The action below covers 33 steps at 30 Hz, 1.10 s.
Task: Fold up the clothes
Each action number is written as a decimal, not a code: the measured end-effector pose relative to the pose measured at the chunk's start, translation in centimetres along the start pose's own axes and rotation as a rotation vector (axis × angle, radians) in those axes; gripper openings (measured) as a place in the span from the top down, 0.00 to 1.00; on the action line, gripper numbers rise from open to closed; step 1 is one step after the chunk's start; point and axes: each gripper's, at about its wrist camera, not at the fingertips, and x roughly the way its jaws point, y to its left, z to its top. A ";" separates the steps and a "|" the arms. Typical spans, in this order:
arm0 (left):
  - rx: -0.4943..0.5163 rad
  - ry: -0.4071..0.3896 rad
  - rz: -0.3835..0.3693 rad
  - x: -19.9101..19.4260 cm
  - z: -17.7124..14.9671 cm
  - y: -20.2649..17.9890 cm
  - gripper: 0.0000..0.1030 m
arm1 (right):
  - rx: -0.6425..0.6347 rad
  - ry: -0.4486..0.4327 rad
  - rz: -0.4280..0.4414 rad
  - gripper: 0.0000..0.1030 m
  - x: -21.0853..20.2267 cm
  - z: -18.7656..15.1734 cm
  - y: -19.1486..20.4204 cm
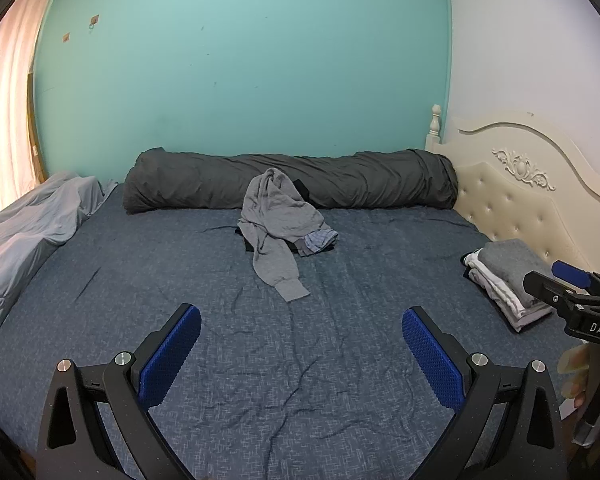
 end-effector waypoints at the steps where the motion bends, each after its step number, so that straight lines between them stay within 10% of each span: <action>1: 0.001 0.000 0.001 0.0 0.1 0.0 0.00 | 0.001 0.000 0.000 0.01 0.0 0.0 0.0; 20: -0.045 0.016 -0.009 2.3 0.2 1.0 0.00 | 0.008 0.028 0.000 0.01 1.8 -0.4 -0.4; 33: -0.157 0.064 0.072 12.1 -4.0 5.6 0.00 | 0.023 0.160 0.002 0.01 11.9 -3.7 -0.6</action>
